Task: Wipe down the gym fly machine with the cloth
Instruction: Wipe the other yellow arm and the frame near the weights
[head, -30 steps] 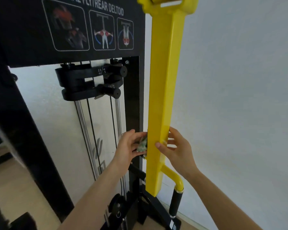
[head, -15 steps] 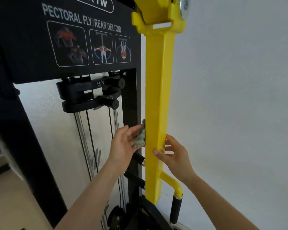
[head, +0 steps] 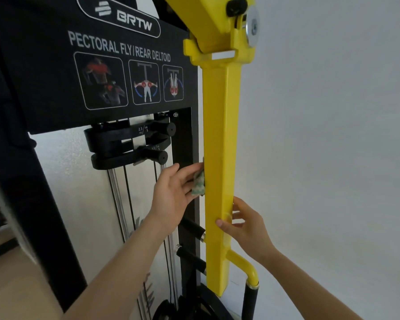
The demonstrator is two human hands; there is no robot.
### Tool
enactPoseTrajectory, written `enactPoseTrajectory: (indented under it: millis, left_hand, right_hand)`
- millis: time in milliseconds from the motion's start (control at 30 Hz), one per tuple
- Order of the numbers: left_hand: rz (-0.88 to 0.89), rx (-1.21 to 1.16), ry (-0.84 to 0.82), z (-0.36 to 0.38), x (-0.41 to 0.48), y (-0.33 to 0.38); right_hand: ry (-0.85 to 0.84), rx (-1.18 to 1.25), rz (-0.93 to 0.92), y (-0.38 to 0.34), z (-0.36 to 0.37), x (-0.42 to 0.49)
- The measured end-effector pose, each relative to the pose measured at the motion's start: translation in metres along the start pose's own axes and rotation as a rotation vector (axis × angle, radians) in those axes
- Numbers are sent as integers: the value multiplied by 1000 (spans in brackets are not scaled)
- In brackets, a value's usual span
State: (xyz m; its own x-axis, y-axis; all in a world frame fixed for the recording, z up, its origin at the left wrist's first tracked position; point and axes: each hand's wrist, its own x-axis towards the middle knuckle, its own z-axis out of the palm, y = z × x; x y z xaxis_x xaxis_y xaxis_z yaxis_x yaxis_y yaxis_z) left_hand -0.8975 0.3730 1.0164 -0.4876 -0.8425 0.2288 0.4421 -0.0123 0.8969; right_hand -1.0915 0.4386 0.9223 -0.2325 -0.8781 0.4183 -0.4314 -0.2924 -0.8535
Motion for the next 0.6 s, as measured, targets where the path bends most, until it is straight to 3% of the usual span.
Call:
enactPoseTrajectory:
  millis: [367, 500, 600]
  left_hand:
    - [147, 124, -87, 35, 20, 62]
    - [165, 166, -100, 36, 20, 62]
    - [133, 214, -79, 30, 16, 54]
  right_hand:
    - [-63, -105, -23, -2, -14, 12]
    - [-135, -176, -17, -13, -21, 21]
    - [-100, -94, -52, -46, -25, 32]
